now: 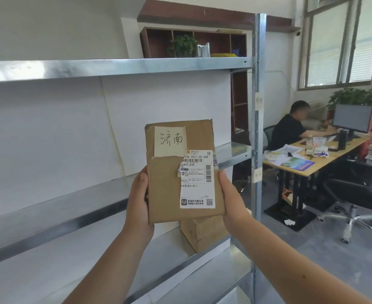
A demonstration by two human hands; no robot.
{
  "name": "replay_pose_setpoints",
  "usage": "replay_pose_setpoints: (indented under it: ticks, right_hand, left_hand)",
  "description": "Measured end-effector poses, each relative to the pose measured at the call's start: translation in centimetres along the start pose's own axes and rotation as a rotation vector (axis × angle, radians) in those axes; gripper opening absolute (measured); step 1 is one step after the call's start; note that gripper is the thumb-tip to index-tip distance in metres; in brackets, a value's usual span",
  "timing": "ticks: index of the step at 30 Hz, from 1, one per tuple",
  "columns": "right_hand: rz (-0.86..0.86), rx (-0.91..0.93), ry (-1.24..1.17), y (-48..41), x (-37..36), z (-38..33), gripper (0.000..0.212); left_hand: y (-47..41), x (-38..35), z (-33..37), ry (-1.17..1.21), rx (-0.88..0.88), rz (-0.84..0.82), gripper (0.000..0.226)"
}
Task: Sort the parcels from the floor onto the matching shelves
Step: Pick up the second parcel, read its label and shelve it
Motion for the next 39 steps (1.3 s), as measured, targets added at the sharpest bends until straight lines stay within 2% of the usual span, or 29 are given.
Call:
replay_pose_setpoints:
  ticks: [4,9,15,22,29,39]
  right_hand:
    - [-0.051,-0.021,-0.006,-1.5,4.2,-1.4,0.052]
    - [-0.118,-0.043,-0.039,-3.5,9.8,-4.1,0.046]
    - [-0.207,-0.077,-0.051,-5.7,16.4,-7.4,0.038]
    - [-0.25,-0.082,-0.04,-7.4,20.5,-9.6,0.038]
    - [-0.251,-0.097,-0.091,-9.2,23.5,-10.1,0.036]
    - [-0.339,-0.048,-0.092,-9.1,24.6,-10.1,0.063]
  left_hand:
    - [-0.8,-4.3,-1.6,-0.027,-0.02,0.056,0.038]
    - [-2.8,-9.1,-4.0,-0.022,-0.004,0.169,0.042]
    - [-4.5,-16.0,-6.4,-0.014,-0.033,0.224,0.039]
    - [-5.9,-20.4,-8.5,-0.007,-0.017,0.3,0.039]
    - [-7.9,-23.4,-9.3,-0.036,-0.006,0.29,0.042]
    - [-7.8,-24.6,-10.3,-0.035,-0.003,0.279,0.043]
Point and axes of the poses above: each hand's wrist, its own y-axis away from the middle knuckle, its own x-axis out of the back of the hand, z = x × y, the point moved 4 cm from there along -y, towards the middle knuckle, and after that the axes turned 10 degrees about -z, right-handed, at the moved point
